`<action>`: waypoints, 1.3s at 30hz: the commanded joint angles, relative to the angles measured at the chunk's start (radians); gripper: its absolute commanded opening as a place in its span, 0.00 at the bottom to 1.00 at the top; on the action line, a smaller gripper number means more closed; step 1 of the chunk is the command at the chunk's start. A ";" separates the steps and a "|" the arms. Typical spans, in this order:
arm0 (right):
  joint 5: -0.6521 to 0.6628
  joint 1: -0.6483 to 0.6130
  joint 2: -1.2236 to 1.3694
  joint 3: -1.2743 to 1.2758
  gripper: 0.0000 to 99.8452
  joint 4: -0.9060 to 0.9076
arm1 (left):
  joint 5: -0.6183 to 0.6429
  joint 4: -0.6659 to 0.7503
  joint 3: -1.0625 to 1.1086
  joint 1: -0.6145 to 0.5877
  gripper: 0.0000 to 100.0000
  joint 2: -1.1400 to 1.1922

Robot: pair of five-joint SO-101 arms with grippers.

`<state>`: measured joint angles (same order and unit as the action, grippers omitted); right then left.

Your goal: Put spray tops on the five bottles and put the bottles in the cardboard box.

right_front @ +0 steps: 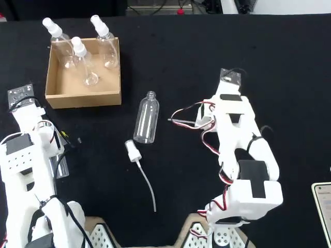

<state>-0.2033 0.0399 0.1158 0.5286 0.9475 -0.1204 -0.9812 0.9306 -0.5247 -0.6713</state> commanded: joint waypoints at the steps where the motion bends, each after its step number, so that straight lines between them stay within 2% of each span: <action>1: 0.049 -0.002 -0.065 -0.113 0.32 0.000 | 0.008 0.018 -0.013 -0.007 0.08 -0.029; 5: -0.014 0.018 -0.058 -0.205 0.32 0.041 | 0.008 0.018 -0.013 -0.007 0.08 -0.029; 13: -0.341 0.021 -0.053 -0.251 0.32 0.147 | 0.008 0.018 -0.013 -0.005 0.08 -0.029; 17: -0.565 0.011 -0.038 -0.257 0.32 0.150 | 0.008 0.018 -0.013 -0.005 0.08 -0.029; 20: -0.678 -0.015 -0.038 -0.255 0.32 0.153 | 0.008 0.018 -0.013 -0.005 0.08 -0.029; 25: -0.720 -0.094 -0.031 -0.266 0.32 0.172 | 0.008 0.018 -0.013 -0.005 0.08 -0.029; 27: -0.726 -0.094 -0.027 -0.303 0.32 0.172 | 0.008 0.018 -0.013 -0.005 0.08 -0.029; 31: -0.822 -0.074 0.041 -0.383 0.32 0.172 | 0.008 0.018 -0.012 -0.008 0.08 -0.029; 39: -0.856 -0.069 0.228 -0.503 0.32 0.195 | 0.008 0.018 -0.012 -0.008 0.08 -0.029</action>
<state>-1.0334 -0.0322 0.3368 0.1082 1.1301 -0.1204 -0.9812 0.9306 -0.5247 -0.6713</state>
